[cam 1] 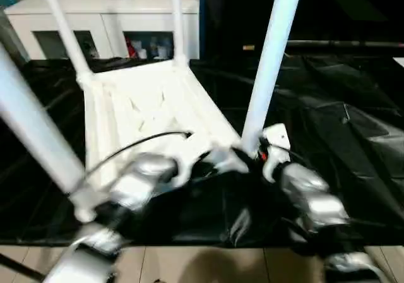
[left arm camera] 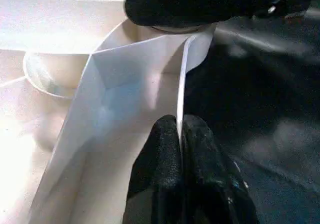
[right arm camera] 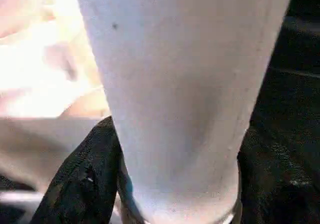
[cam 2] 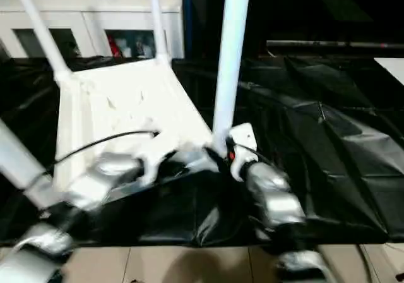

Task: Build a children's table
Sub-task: Rotate leg to tighten

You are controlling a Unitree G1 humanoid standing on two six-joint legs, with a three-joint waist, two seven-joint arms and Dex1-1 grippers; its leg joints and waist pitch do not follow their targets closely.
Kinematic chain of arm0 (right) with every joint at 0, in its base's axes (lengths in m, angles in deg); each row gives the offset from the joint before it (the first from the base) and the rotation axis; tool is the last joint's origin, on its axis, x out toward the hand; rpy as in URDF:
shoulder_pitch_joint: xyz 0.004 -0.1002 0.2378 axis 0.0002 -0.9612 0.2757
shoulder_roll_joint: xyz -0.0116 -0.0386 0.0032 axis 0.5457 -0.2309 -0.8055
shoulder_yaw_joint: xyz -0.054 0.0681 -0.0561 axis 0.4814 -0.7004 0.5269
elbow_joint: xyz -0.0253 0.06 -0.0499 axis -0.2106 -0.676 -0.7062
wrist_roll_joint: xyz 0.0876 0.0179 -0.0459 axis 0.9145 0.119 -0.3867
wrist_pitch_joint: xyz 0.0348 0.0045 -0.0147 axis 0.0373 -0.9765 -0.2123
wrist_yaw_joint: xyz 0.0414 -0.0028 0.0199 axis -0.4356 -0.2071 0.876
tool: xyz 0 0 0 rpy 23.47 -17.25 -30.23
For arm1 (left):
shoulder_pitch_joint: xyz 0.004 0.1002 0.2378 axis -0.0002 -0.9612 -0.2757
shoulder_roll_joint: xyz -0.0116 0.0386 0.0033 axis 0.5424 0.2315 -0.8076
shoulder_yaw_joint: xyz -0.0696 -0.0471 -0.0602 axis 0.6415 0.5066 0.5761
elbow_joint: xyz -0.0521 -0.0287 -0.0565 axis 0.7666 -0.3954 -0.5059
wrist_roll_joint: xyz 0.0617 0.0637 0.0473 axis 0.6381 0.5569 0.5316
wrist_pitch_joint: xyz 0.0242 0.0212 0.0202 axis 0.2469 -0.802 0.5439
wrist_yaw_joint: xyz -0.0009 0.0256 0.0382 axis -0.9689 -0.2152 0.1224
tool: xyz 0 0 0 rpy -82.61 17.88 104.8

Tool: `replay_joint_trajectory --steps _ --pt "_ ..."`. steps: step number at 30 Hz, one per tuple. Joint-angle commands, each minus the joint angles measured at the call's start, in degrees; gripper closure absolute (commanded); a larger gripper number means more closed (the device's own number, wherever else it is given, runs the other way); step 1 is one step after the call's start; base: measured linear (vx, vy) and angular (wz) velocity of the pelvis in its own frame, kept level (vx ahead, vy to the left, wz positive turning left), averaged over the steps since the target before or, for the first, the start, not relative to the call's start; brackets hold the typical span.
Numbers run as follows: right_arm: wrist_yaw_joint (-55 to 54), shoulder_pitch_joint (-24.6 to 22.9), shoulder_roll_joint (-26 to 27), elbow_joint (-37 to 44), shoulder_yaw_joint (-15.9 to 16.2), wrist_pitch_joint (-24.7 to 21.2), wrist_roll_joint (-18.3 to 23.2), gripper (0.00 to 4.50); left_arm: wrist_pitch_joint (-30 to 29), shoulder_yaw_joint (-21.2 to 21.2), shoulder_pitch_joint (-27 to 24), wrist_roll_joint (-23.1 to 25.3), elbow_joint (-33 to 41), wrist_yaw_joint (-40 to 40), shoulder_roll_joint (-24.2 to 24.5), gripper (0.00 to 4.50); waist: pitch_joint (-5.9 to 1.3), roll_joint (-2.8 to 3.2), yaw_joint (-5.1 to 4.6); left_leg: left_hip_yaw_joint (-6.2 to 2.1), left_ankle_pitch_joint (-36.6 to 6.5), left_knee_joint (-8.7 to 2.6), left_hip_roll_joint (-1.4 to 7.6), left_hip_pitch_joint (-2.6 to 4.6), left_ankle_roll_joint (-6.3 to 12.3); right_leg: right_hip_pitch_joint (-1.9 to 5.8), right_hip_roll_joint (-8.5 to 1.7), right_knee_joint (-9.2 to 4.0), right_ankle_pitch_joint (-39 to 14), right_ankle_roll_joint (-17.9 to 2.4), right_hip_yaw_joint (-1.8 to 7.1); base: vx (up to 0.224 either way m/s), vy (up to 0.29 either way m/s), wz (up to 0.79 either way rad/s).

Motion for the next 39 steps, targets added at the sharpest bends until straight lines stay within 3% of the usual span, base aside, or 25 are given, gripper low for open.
replay_joint_trajectory --steps 1,3,6,8,9,10,11,12,14,15,16,18,22,25,27,30,33,39 --pt "1.8 -1.9 4.6 -1.1 4.7 -1.0 -0.3 1.78 0.9 5.4 2.4 0.3 -2.8 12.7 -1.7 4.5 -2.68 -0.78 -0.43 -1.68 -22.8 -4.72 1.99 1.87 -1.73 0.68 -3.06 -6.44 -27.9 -6.4 1.98 0.0 0.0 0.0" --pt "3.0 -1.5 5.6 -0.7 4.9 0.2 0.4 1.78 1.9 5.0 2.8 0.7 -3.1 12.3 -2.0 4.5 -2.82 -0.8 -0.41 -1.8 -22.4 -4.94 2.04 1.46 -1.09 1.07 -3.13 -6.32 -26.4 -6.2 2.05 0.0 0.0 0.0" --pt "3.8 -1.2 5.8 -0.4 4.5 0.5 1.3 1.06 2.6 4.4 2.7 0.6 -3.0 10.9 -1.8 4.5 -3.08 -0.73 -0.34 -1.7 -19.9 -5.06 2.12 1.16 -0.36 1.38 -3.06 -5.95 -21.5 -7.1 2.11 0.0 0.0 0.0" --pt "6.4 -0.8 4.9 0.4 4.2 0.2 2.5 0.99 2.8 4.1 2.0 0.1 -1.9 8.3 -1.0 4.5 -3.02 -0.73 -0.53 -1.65 -19.6 -5.1 2.01 0.92 -0.04 1.49 -2.98 -5.85 -20.6 -7.4 2.08 0.0 0.0 0.0" --pt "9.4 -0.5 3.5 1.2 4.4 -0.3 3.3 0.86 2.8 4.0 1.4 -0.3 -1.0 6.3 -0.3 4.5 -3.15 -0.89 -0.91 -1.99 -18.4 -5.23 1.88 0.05 0.59 2.45 -3.19 -5.5 -19.8 -7.3 1.82 0.0 0.0 0.0" --pt "11.4 -0.3 2.7 1.7 4.7 -0.7 3.6 0.86 2.9 3.9 1.1 -0.5 -0.6 5.1 0.1 4.5 -3.15 -0.86 -1.07 -2.01 -17.9 -5.28 1.92 -0.11 0.75 2.48 -3.11 -5.48 -19.4 -7.2 1.76 0.0 0.0 0.0" --pt "15.0 -0.2 0.7 2.7 5.3 -1.2 4.0 0.71 3.4 3.4 0.5 -0.9 0.3 2.0 1.2 4.5 -3.14 -0.95 -1.27 -1.89 -18.4 -5.17 2.0 0.2 1.0 2.14 -3.01 -5.64 -19.4 -7.4 1.76 0.0 0.0 0.0" --pt "18.0 -0.2 -0.9 3.4 5.9 -1.5 4.2 0.61 3.6 3.0 0.0 -1.1 0.9 -0.1 2.0 4.5 -3.31 -1.06 -1.42 -1.82 -18.1 -4.9 1.97 0.42 1.4 2.19 -3.01 -5.54 -18.0 -8.3 1.84 0.0 0.0 0.0" --pt "26.2 -0.6 -5.7 5.6 7.9 -2.0 4.6 0.61 5.0 2.0 -1.2 -1.7 2.4 -5.7 4.5 4.5 -3.36 -1.14 -1.58 -1.8 -16.6 -4.74 2.03 0.04 2.18 2.48 -2.98 -5.25 -15.7 -9.2 1.81 0.0 0.0 0.0" --pt "30.0 -0.9 -8.1 6.6 8.8 -1.9 4.7 0.61 5.6 1.7 -1.8 -2.2 3.2 -8.6 5.7 4.5 -3.42 -1.07 -1.51 -1.52 -14.6 -4.4 2.06 0.06 3.62 2.38 -3.01 -5.02 -12.7 -10.6 1.87 0.0 0.0 0.0" --pt "31.8 -1.0 -9.4 6.8 8.9 -1.8 4.8 0.61 5.5 1.5 -2.4 -2.8 4.3 -10.6 6.6 4.5 -3.51 -1.0 -1.44 -1.46 -13.7 -4.22 2.15 0.1 3.82 2.36 -3.07 -4.79 -11.4 -11.1 1.93 0.052 -0.021 0.0" --pt "34.9 -0.9 -11.6 7.0 8.8 -1.5 5.2 0.61 5.5 0.9 -3.7 -4.4 6.9 -15.3 8.5 4.5 -3.78 -1.14 -1.13 -1.12 -9.8 -3.71 2.27 0.26 5.03 2.5 -2.98 -3.9 -4.6 -14.2 1.79 0.0 0.0 0.0" --pt "39.4 -0.2 -14.3 6.8 8.2 -1.3 5.8 0.61 3.4 -1.0 -6.3 -7.0 12.5 -24.0 12.9 4.5 -3.75 -1.01 -1.11 -0.95 -7.9 -3.5 2.36 0.13 6.44 2.55 -2.81 -3.29 -1.4 -16.2 1.49 0.0 0.0 0.0" --pt "41.3 0.3 -15.2 6.8 8.4 -1.1 6.0 0.61 1.2 -2.0 -7.8 -8.5 15.8 -28.1 15.1 4.5 -3.57 -0.65 -0.75 -0.8 -9.9 -3.69 2.76 0.83 5.19 2.05 -2.68 -3.53 -4.8 -16.5 1.57 0.0 0.0 0.0" --pt "42.8 0.5 -15.9 7.0 9.2 -1.3 6.3 0.61 0.7 -2.0 -8.5 -9.2 17.1 -29.7 15.6 4.5 -3.35 -0.43 0.48 -0.48 -12.2 -3.8 2.99 1.55 3.97 1.4 -2.63 -3.99 -7.8 -15.9 1.76 0.0 0.0 0.0" --pt "44.8 0.4 -16.3 7.6 10.2 -1.4 6.4 0.61 0.6 -2.0 -8.8 -9.2 17.7 -30.1 15.7 4.5 -3.08 -0.5 1.08 -0.71 -15.9 -4.34 3.08 1.57 1.37 1.41 -2.71 -4.17 -11.7 -14.2 1.81 0.0 0.0 0.0" --pt "46.6 -0.1 -16.7 8.1 11.2 -1.3 5.9 0.61 0.6 -1.9 -8.7 -9.0 17.7 -29.7 15.6 4.5 -2.99 -0.71 0.98 -0.97 -18.1 -4.62 2.94 1.45 -0.06 1.58 -2.92 -4.4 -14.3 -12.7 1.94 0.0 0.0 0.0" --pt "48.7 -0.3 -18.0 8.0 12.5 -0.4 4.8 0.61 0.3 -1.8 -8.4 -8.9 17.7 -29.7 15.6 4.5 -3.29 -0.97 0.99 -0.98 -14.7 -4.23 2.74 1.02 0.89 1.84 -2.99 -4.12 -11.8 -12.6 1.95 0.0 0.0 0.0"
